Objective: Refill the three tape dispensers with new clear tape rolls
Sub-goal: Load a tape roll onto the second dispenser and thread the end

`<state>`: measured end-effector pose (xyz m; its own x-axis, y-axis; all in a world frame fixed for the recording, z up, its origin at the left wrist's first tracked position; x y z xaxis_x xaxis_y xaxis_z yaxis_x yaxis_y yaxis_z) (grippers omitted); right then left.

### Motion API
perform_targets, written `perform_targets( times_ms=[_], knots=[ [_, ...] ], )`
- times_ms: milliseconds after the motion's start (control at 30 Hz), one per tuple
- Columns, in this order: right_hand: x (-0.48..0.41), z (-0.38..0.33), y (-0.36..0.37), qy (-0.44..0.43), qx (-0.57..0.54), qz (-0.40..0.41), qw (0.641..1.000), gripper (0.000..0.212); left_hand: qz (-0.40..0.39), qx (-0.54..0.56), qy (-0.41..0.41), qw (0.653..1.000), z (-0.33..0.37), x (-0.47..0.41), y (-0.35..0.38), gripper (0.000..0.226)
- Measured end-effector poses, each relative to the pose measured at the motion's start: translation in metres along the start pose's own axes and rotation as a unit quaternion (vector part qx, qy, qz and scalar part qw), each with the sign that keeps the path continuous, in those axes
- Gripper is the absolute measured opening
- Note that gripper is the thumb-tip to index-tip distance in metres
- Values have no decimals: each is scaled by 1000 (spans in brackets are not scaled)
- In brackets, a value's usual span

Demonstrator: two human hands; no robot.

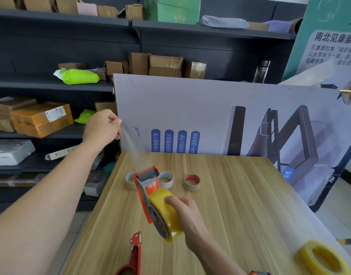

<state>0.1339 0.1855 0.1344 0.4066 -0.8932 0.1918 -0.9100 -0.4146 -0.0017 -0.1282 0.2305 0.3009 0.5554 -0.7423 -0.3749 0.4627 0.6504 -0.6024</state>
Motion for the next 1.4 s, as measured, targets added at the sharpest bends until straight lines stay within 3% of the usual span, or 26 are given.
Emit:
perform_targets(
  times_ms=[100,200,333,533,833,1133,1400],
  knots=[
    [-2,3,-2,-3,2,-2,1000,54,2,-6,-1,1000,-3,-1,3,15],
    [-4,-5,-6,-19,0,-23,1000,39,33,13,-39,999,-18,-7,-7,15],
    [-2,-5,-7,-16,-5,-22,1000,31,6,12,-49,999,-21,-15,-5,15],
    [1,2,-13,8,-42,5,999,61,-14,4,-81,997,-43,-12,10,15],
    [7,0,-29,57,-117,29,991,64,-84,77,-196,974,-85,14,44,11],
    [6,-11,-41,46,-256,7,966,25,-209,213,-310,903,-108,87,109,21],
    [-2,-9,-55,46,-319,55,945,23,-319,355,-370,797,-100,167,167,16]
  ],
)
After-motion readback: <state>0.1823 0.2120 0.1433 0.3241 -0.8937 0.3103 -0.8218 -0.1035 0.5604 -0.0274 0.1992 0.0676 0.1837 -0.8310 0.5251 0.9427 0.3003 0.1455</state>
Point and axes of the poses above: each hand's wrist, its own x-axis away from the middle knuckle, its own y-axis out of the palm, z = x × y, the point moved 8 cm from there along -x, towards the middle knuckle, and after that the axes turned 1 degree about x, right-handed, at the moved point
